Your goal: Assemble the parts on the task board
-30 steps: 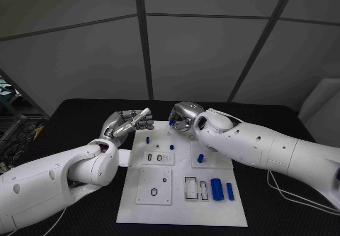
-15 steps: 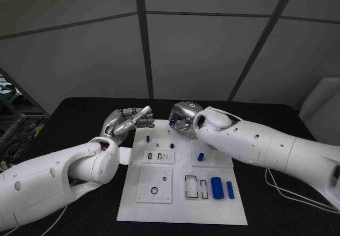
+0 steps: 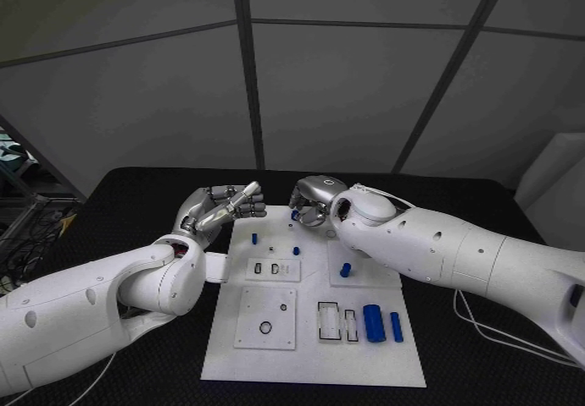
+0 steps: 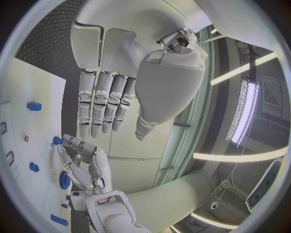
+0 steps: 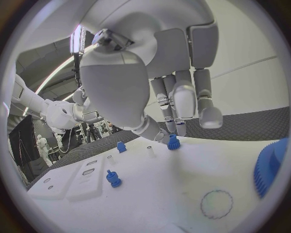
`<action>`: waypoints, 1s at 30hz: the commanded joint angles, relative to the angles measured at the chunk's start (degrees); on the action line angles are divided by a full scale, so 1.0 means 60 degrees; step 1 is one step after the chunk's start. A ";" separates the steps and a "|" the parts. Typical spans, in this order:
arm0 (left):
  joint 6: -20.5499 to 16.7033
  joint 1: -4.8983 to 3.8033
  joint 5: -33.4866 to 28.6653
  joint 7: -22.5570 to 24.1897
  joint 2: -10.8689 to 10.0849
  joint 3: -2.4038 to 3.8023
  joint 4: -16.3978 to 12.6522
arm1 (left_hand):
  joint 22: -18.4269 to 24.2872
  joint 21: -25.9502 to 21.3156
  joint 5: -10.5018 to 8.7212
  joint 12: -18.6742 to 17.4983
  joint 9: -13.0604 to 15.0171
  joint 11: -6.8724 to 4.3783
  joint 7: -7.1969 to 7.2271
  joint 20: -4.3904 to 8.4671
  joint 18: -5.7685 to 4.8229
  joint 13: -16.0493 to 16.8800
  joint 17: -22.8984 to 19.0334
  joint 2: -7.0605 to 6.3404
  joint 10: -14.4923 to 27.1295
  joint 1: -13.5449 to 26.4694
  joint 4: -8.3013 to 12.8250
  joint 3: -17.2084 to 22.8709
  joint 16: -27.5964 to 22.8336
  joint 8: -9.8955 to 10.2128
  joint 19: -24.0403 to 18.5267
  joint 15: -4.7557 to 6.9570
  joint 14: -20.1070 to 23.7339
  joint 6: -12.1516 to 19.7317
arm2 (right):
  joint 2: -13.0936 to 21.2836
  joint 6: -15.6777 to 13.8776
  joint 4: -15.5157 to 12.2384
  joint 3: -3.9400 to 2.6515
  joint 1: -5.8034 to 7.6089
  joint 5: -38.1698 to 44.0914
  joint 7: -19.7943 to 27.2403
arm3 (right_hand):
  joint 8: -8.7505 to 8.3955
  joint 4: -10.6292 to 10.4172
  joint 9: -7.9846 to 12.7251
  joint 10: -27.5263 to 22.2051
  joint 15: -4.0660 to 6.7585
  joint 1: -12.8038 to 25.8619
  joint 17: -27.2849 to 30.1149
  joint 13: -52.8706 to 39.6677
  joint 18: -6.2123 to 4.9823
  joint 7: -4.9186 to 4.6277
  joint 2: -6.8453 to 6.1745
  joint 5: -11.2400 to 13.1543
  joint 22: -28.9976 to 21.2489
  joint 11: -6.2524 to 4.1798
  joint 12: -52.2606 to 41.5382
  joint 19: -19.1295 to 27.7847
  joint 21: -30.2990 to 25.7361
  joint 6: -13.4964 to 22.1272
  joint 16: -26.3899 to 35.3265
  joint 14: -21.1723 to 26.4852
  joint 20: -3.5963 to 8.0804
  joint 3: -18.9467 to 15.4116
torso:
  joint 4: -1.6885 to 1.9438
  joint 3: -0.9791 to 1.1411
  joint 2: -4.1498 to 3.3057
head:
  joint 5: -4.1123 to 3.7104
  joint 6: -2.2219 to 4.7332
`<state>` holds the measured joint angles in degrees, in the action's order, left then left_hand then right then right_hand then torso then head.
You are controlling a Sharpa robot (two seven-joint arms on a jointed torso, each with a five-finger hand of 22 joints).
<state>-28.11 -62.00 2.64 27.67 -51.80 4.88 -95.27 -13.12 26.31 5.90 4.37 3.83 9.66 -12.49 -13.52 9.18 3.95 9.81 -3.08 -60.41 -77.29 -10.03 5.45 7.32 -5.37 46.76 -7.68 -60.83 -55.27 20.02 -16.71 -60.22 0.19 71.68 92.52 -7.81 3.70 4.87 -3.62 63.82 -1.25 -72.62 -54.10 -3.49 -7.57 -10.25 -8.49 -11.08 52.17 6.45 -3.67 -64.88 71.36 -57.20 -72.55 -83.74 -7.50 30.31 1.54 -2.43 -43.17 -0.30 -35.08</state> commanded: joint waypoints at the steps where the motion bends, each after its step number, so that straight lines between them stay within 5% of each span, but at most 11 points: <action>1: 0.0089 -0.0022 0.0069 0.0032 0.0010 0.0011 -0.0003 | -0.0002 -0.0002 -0.0041 -0.0063 -0.0007 0.0049 -0.0063 -0.0022 0.0154 -0.0010 0.0009 0.0023 -0.0016 0.0083 0.0027 -0.0039 -0.0059 0.0057 -0.0056 0.0001 0.0088 -0.0029 | 0.0006 -0.0214 -0.0026 -0.0004 0.0019 0.0080 -0.0042 | -0.0041 -0.0070 0.0001 -0.0218 -0.0059 0.0018 0.0062 -0.0022 -0.0035 0.0017 -0.0145 0.0010 -0.0102 0.0017 -0.0062 0.0126 -0.0083 0.0373 0.0053 -0.0001 -0.0011 -0.0150 | -0.0010 0.0002 0.0001 | 0.0008 -0.0003; 12: 0.0129 -0.0025 0.0069 -0.0007 -0.0020 0.0011 0.0004 | -0.0002 -0.0003 -0.0040 -0.0068 -0.0007 0.0053 -0.0065 -0.0026 0.0155 -0.0010 0.0011 0.0033 -0.0014 0.0081 0.0032 -0.0036 -0.0077 0.0063 -0.0076 -0.0003 0.0100 -0.0029 | 0.0721 -0.0748 -0.0889 -0.0007 0.0016 -0.0032 -0.0090 | 0.0014 -0.0159 -0.0040 -0.0319 -0.0013 -0.0033 0.0168 -0.0048 -0.0044 0.0087 -0.0164 -0.0099 -0.0147 -0.0035 -0.0260 0.0130 -0.0121 0.0553 0.0075 0.0023 -0.0003 -0.0446 | -0.0031 0.0013 0.0020 | 0.0013 0.0009; 15: 0.0216 -0.0025 0.0069 -0.0026 -0.0038 0.0010 0.0036 | -0.0002 -0.0003 -0.0042 -0.0073 -0.0008 0.0056 -0.0067 -0.0028 0.0155 -0.0011 0.0013 0.0035 -0.0009 0.0083 0.0033 -0.0038 -0.0084 0.0069 -0.0084 -0.0005 0.0101 -0.0023 | 0.1479 -0.1047 -0.1636 -0.0012 0.0016 -0.0380 -0.0148 | 0.0045 -0.0271 -0.0059 -0.0115 0.0005 0.0003 0.0203 -0.0071 -0.0031 0.0091 -0.0139 -0.0299 -0.0084 -0.0066 -0.0457 0.0061 -0.0087 0.0428 0.0084 0.0029 0.0017 -0.0528 | -0.0037 0.0015 0.0037 | -0.0012 0.0043; 20: 0.0271 -0.0025 0.0069 -0.0052 -0.0081 0.0009 0.0080 | -0.0002 -0.0003 -0.0042 -0.0075 -0.0008 0.0056 -0.0068 -0.0029 0.0155 -0.0011 0.0014 0.0035 -0.0007 0.0082 0.0035 -0.0038 -0.0085 0.0072 -0.0087 -0.0005 0.0102 -0.0021 | 0.2676 -0.1184 -0.2576 -0.0059 0.0025 -0.1625 -0.0248 | 0.0066 -0.0494 -0.0070 0.0627 0.0070 0.0171 0.0201 -0.0159 -0.0007 0.0061 -0.0288 -0.0318 0.0024 -0.0159 -0.0900 -0.0045 -0.0031 0.0350 0.0062 0.0005 0.0074 -0.0782 | -0.0131 0.0039 0.0074 | -0.0035 0.0051; 26: 0.0289 -0.0024 0.0068 -0.0056 -0.0080 0.0008 0.0144 | -0.0002 -0.0004 -0.0042 -0.0077 -0.0008 0.0056 -0.0067 -0.0030 0.0155 -0.0011 0.0015 0.0036 -0.0005 0.0082 0.0036 -0.0038 -0.0088 0.0074 -0.0091 -0.0006 0.0101 -0.0019 | 0.3816 -0.0629 -0.3229 -0.0129 0.0030 -0.2823 -0.0515 | 0.0150 -0.0779 -0.0084 0.2226 0.0372 0.0269 -0.0296 -0.0754 0.0074 0.0317 -0.0605 -0.0639 0.0448 -0.0539 -0.1998 -0.0413 0.0187 0.0192 -0.0230 -0.0133 0.0294 -0.1724 | -0.0242 0.0082 0.0122 | -0.0090 0.0066; 28: 0.0292 -0.0023 0.0068 -0.0056 -0.0065 0.0007 0.0172 | -0.0002 -0.0004 -0.0042 -0.0077 -0.0008 0.0056 -0.0067 -0.0030 0.0155 -0.0011 0.0015 0.0036 -0.0005 0.0082 0.0036 -0.0038 -0.0088 0.0074 -0.0091 -0.0006 0.0101 -0.0019 | 0.4012 -0.0381 -0.3279 -0.0137 0.0031 -0.2972 -0.0612 | 0.0193 -0.1019 -0.0078 0.2338 0.0535 -0.0023 -0.0958 -0.1520 0.0156 0.0439 -0.0489 -0.0824 0.0749 -0.0674 -0.2845 -0.0690 0.0356 0.0323 -0.0625 -0.0280 0.0505 -0.2648 | -0.0260 0.0091 0.0131 | -0.0119 0.0069; 30: 0.0295 -0.0023 0.0068 -0.0055 -0.0052 0.0007 0.0192 | -0.0002 -0.0004 -0.0042 -0.0077 -0.0008 0.0056 -0.0067 -0.0030 0.0155 -0.0011 0.0015 0.0036 -0.0005 0.0082 0.0036 -0.0038 -0.0088 0.0074 -0.0091 -0.0006 0.0101 -0.0019 | 0.4091 -0.0181 -0.3259 -0.0141 0.0032 -0.3049 -0.0682 | 0.0208 -0.1141 -0.0073 0.2320 0.0513 -0.0168 -0.1339 -0.1948 0.0190 0.0417 -0.0443 -0.0813 0.0909 -0.0670 -0.3323 -0.0803 0.0434 0.0428 -0.0827 -0.0332 0.0487 -0.2999 | -0.0251 0.0088 0.0127 | -0.0155 0.0077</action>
<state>-27.30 -62.04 2.65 27.22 -52.17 4.88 -94.13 -13.12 26.31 5.90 4.10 3.83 9.66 -12.49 -13.73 10.63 3.95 9.84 -3.08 -60.41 -77.29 -10.03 5.45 7.00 -5.14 46.56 -7.88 -60.63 -55.28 44.71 -20.47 -79.46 -0.59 71.75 78.51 -10.29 4.74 -1.86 -4.08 77.67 1.67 -73.32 -61.66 -14.78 -7.52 -7.70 -11.16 -15.82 57.40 2.44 -23.13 -69.49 73.88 -54.94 -77.26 -83.94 -4.61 12.76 0.21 -1.96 -42.47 -1.05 -34.65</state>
